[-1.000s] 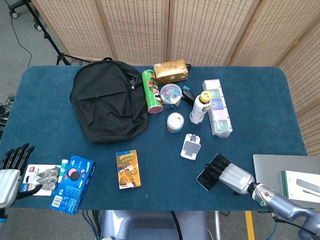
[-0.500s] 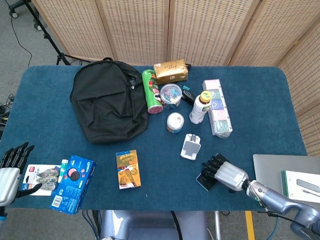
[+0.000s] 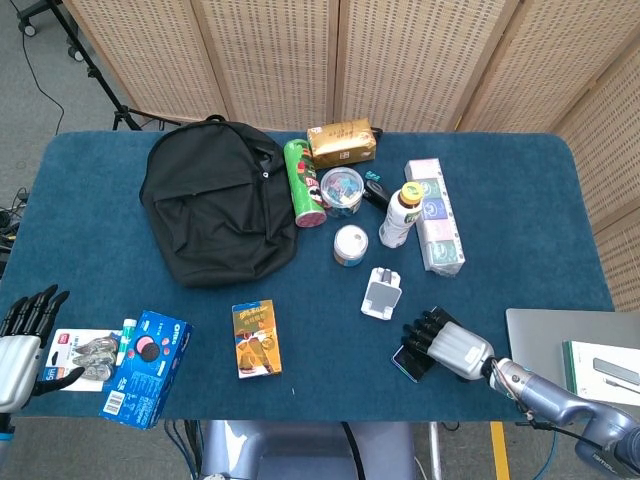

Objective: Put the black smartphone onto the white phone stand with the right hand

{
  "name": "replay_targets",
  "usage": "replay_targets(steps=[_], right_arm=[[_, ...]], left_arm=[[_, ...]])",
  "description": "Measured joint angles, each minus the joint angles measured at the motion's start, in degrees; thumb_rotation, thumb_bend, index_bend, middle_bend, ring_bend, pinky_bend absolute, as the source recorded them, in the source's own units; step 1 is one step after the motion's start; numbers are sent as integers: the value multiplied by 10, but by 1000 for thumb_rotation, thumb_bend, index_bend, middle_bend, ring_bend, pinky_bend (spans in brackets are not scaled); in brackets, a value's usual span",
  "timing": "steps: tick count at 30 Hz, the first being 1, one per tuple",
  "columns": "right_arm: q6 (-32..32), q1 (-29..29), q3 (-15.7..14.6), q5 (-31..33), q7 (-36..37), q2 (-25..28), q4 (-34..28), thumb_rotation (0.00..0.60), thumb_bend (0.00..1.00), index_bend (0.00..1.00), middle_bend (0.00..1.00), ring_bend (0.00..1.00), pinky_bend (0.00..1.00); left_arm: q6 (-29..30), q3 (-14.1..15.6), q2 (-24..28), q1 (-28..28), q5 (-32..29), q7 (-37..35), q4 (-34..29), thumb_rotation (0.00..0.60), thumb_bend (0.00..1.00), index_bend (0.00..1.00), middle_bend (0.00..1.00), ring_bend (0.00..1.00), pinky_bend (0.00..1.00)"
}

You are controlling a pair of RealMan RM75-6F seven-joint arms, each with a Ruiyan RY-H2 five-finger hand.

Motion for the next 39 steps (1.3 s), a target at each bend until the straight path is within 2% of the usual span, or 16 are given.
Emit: replay_targets(steps=[5, 8, 10, 13, 15, 18, 22, 27, 34, 39], right_arm=[[10, 4, -3, -3, -1, -11, 11, 600, 0, 76, 0, 0, 0], [5, 8, -2, 0, -5, -15, 12, 600, 0, 142, 15, 0, 0], [0, 10, -1, 4, -9, -18, 13, 600, 2, 238, 75, 14, 15], [5, 9, -2, 6, -8, -29, 25, 600, 56, 392, 267, 150, 125], [25, 5, -3, 2, -2, -39, 39, 600, 141, 489, 405, 280, 252], [62, 0, -7, -8, 17, -54, 66, 600, 243, 573, 497, 372, 331], [118, -9, -14, -22, 48, -70, 105, 600, 306, 589, 520, 403, 343], [173, -20, -19, -32, 83, -79, 138, 600, 311, 590, 521, 404, 344], [211, -25, -12, -28, 83, -53, 119, 600, 311, 589, 521, 404, 344], [234, -24, 4, -30, 37, -36, 105, 600, 337, 589, 520, 404, 344]], left_arm=[[-1, 1, -1, 0, 0, 3, -1, 600, 0, 0, 0, 0, 0], [-1, 2, -2, 0, -1, 3, 0, 600, 0, 0, 0, 0, 0], [-1, 2, -1, 0, -2, 1, 0, 600, 0, 0, 0, 0, 0], [1, 2, 1, 1, -1, -6, 1, 600, 0, 0, 0, 0, 0], [0, 2, 2, 1, -1, -8, 2, 600, 0, 0, 0, 0, 0], [0, 2, 3, 0, -1, -9, 2, 600, 0, 0, 0, 0, 0], [0, 2, 2, 0, -2, -9, 2, 600, 0, 0, 0, 0, 0], [-1, 3, 2, 0, -1, -7, 1, 600, 0, 0, 0, 0, 0], [-3, 4, 2, -1, -2, -5, 0, 600, 0, 0, 0, 0, 0], [0, 4, 6, 0, 0, -13, -2, 600, 0, 0, 0, 0, 0]])
